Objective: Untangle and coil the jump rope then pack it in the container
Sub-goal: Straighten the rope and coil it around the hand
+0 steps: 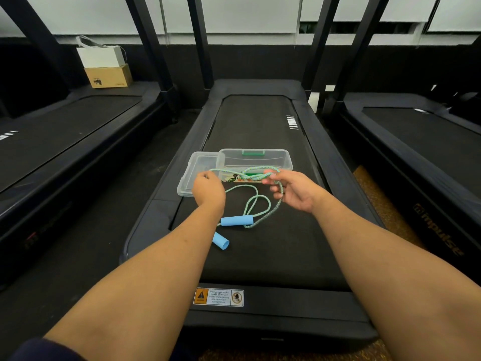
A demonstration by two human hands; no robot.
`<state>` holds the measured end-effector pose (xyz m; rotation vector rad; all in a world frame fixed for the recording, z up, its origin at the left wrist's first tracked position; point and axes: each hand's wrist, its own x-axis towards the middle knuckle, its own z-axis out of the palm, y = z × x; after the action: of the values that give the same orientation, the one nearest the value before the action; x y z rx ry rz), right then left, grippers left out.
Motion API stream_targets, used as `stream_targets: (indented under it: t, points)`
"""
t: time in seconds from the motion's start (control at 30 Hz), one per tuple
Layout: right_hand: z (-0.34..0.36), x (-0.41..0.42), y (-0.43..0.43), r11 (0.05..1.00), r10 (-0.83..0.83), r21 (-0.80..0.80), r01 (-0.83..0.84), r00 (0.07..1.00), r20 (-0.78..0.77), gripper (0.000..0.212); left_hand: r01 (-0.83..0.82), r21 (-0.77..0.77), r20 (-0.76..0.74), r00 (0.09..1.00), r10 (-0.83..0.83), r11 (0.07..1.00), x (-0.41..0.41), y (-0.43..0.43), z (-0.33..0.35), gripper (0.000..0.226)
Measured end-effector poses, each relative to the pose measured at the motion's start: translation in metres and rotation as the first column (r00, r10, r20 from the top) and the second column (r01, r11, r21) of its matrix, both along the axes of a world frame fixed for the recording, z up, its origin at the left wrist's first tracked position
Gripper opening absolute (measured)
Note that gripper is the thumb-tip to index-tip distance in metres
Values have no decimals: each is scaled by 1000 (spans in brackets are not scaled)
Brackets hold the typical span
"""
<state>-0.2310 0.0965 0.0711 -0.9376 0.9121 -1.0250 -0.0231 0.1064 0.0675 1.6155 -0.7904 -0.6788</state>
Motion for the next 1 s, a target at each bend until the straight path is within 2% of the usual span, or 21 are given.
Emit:
stream_targets:
  t: [0.27,0.4,0.47,0.53,0.6,0.67,0.8,0.9,1.0]
  points:
    - [-5,-6,2,999,-48,6,49,997,-59,18,-166,-22,-80,983,164,986,10,1,1,37]
    - [-7,-10,1,994,-110,-7,110,993,-40,34,-215,-2,-133,968,212,977,18,-3,-3,38]
    - [-9,-14,-1,989,-145,-43,143,988,-61,32,-226,12,-177,958,225,974,21,-1,-4,37]
    - [-11,-18,-1,987,-146,-96,127,963,-228,23,-236,16,-222,947,233,972,22,0,-2,37]
    - [-14,-20,1,983,-139,-175,55,844,-517,17,-234,20,-272,934,231,972,23,-2,-1,35]
    - [-16,-19,4,972,-149,-236,-16,731,-666,18,-234,6,-322,920,223,972,25,-7,-3,31]
    - [-17,-18,3,957,-183,-288,-12,748,-638,23,-238,31,-322,917,235,971,24,-14,-9,27]
    - [-17,-23,1,942,-288,-309,128,779,-557,25,-270,21,-342,903,261,963,28,-9,-4,26]
    - [-16,-28,3,931,-336,-298,209,809,-483,25,-260,62,-379,887,264,964,35,-4,-1,36]
